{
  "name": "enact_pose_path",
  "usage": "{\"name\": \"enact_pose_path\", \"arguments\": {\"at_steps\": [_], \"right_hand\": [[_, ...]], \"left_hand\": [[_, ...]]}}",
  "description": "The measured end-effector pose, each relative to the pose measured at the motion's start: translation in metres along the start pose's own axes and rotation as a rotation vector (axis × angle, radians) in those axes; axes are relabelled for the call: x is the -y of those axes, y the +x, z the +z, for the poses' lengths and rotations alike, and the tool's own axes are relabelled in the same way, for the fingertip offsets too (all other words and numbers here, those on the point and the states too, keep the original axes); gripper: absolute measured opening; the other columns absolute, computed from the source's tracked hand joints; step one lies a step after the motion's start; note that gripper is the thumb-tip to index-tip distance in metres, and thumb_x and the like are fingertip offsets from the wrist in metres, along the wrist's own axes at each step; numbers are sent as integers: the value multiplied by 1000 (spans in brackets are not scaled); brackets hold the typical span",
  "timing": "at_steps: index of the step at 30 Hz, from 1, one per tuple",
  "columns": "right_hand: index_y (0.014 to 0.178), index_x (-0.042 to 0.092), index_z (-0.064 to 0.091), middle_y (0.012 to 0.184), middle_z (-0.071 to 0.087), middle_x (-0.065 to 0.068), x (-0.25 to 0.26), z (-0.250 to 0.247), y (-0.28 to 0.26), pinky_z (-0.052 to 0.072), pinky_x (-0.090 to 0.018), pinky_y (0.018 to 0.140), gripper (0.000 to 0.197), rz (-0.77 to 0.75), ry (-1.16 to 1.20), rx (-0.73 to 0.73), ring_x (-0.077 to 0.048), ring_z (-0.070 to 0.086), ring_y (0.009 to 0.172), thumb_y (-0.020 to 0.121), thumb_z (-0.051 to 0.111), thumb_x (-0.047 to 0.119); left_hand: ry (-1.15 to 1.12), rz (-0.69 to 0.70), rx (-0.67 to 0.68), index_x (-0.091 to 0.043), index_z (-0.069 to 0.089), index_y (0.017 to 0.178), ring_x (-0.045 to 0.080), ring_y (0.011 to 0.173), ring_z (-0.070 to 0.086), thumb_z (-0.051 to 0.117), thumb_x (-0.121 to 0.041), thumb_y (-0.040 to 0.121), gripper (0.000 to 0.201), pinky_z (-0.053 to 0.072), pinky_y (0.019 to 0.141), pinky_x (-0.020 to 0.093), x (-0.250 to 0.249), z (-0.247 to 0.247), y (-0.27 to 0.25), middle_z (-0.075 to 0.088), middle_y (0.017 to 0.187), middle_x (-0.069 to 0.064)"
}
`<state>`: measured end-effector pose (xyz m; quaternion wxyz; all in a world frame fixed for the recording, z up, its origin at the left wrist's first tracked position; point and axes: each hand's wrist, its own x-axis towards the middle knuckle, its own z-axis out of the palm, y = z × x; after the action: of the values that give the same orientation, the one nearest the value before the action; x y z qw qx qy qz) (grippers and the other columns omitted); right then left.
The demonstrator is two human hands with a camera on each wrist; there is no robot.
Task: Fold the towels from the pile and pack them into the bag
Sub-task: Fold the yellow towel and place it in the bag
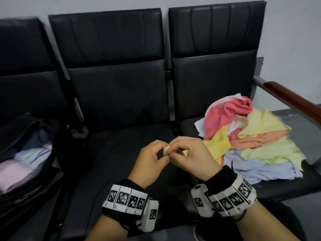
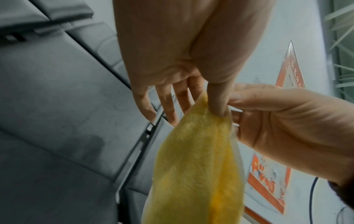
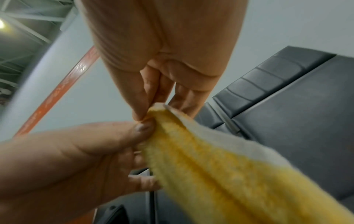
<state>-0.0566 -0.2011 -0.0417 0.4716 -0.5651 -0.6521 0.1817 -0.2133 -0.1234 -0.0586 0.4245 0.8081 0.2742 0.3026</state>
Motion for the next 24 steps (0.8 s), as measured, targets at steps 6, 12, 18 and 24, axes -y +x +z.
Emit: {"name": "enact_pose_path", "arguments": {"at_steps": [6, 12, 18, 24], "right_hand": [[80, 13, 76, 85, 69, 10, 27, 51, -2, 47, -16, 74, 15, -4, 95, 53, -10, 67, 82, 77, 77, -1], [81, 14, 76, 88, 69, 12, 48, 81, -1, 51, -24, 73, 16, -20, 115, 63, -13, 66, 83, 79, 75, -2], [82, 15, 76, 90, 70, 8, 65, 81, 5, 55, -31, 75, 18, -10, 150, 67, -16, 67, 85, 81, 74, -3], [81, 16, 75, 91, 71, 4, 76, 74, 9, 53, -30, 76, 25, -42, 203, 54, -17, 67, 87, 83, 68, -7]], "left_hand": [[-72, -81, -23, -10, 61, 70, -3, 61, 51, 81, -22, 82, 26, 39, 59, 14, 24, -55, -56, 58, 63, -12], [-203, -162, 142, -12, 59, 71, 11, 62, 49, 79, -37, 78, 33, 38, 56, 19, 29, -109, -93, 56, 65, -2], [-347, -173, 175, -28, 61, 74, 5, 62, 44, 56, -46, 92, 26, 37, 58, 17, 20, -129, -106, 51, 67, -9], [-236, -179, 218, -19, 67, 87, 18, 73, 58, 65, -12, 88, 7, 49, 65, 34, 21, -128, -106, 65, 80, 11]]}}
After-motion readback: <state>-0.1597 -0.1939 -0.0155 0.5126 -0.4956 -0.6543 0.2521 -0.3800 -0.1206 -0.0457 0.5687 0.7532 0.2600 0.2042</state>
